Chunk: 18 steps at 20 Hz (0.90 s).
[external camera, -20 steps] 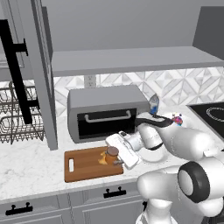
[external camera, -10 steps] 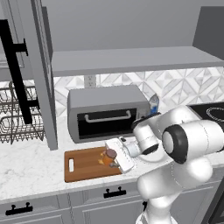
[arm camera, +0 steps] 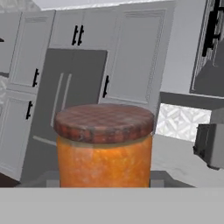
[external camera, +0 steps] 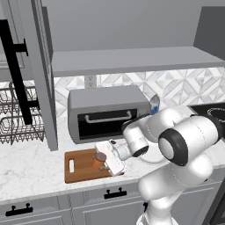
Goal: From the different types of pastries on the counter, select a croissant and place it on the cutting board. Then retrieve a jar of jam from the cabinet and place it alongside the croissant on the cutting board.
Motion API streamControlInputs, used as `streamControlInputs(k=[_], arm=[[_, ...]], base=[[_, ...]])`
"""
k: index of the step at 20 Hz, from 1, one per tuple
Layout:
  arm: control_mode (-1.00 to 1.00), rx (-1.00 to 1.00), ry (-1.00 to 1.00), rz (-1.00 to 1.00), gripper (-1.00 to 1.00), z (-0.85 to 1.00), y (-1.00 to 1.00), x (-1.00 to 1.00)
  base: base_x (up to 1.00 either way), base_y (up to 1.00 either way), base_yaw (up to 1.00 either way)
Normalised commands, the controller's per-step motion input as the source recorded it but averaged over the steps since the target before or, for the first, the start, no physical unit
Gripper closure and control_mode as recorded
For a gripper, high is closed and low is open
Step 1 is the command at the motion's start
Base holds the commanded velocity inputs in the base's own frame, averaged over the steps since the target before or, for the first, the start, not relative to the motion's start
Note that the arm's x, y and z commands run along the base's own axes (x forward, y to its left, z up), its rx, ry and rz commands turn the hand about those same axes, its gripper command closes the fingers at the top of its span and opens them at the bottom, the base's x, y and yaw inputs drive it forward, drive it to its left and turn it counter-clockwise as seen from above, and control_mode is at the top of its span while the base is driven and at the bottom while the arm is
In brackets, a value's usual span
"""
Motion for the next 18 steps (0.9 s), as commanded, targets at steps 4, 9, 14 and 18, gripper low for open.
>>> streamControlInputs(k=[4,9,14,18], arm=[[-1.00,-0.17,0.21,-0.15,1.00,0.13,0.19,0.30],[-1.00,-0.29,0.34,-0.18,1.00,0.00,-0.18,0.39],[-1.00,0.00,0.00,-0.02,1.00,0.00,0.00,0.00],[-1.00,0.03,0.00,-0.11,1.00,-0.22,0.00,0.19]], base=[[0.00,0.00,0.00],[0.00,0.00,0.00],[0.00,0.00,0.00],[0.00,0.00,0.00]])
